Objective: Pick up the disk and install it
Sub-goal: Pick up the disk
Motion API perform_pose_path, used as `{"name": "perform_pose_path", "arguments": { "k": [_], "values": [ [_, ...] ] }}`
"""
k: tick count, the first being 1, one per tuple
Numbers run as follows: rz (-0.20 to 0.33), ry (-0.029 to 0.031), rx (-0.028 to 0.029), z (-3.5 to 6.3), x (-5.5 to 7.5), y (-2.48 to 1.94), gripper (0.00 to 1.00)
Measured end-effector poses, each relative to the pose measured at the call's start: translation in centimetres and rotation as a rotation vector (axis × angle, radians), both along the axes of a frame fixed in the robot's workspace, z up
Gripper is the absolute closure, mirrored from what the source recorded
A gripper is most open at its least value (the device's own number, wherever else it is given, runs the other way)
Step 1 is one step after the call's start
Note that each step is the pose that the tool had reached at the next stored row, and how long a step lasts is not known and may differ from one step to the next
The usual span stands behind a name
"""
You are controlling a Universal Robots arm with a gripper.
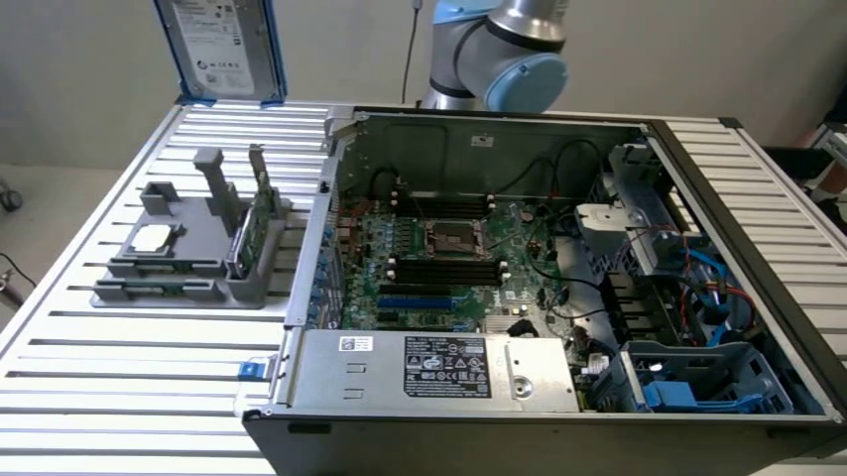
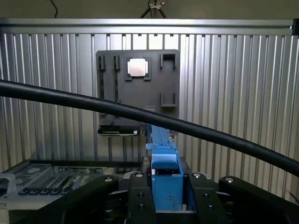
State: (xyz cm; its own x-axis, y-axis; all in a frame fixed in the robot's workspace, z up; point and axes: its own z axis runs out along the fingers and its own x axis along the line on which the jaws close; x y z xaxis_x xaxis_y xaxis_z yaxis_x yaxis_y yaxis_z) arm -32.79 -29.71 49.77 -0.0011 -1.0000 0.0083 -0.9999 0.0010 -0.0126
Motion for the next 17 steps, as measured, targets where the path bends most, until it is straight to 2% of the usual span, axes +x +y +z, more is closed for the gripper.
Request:
{"name": "perform_pose_path", "arguments": {
  "k": [17],
  "values": [
    [0.0,-0.0001,0.001,0.72,6.0,-3.95,0.67]
  ]
}}
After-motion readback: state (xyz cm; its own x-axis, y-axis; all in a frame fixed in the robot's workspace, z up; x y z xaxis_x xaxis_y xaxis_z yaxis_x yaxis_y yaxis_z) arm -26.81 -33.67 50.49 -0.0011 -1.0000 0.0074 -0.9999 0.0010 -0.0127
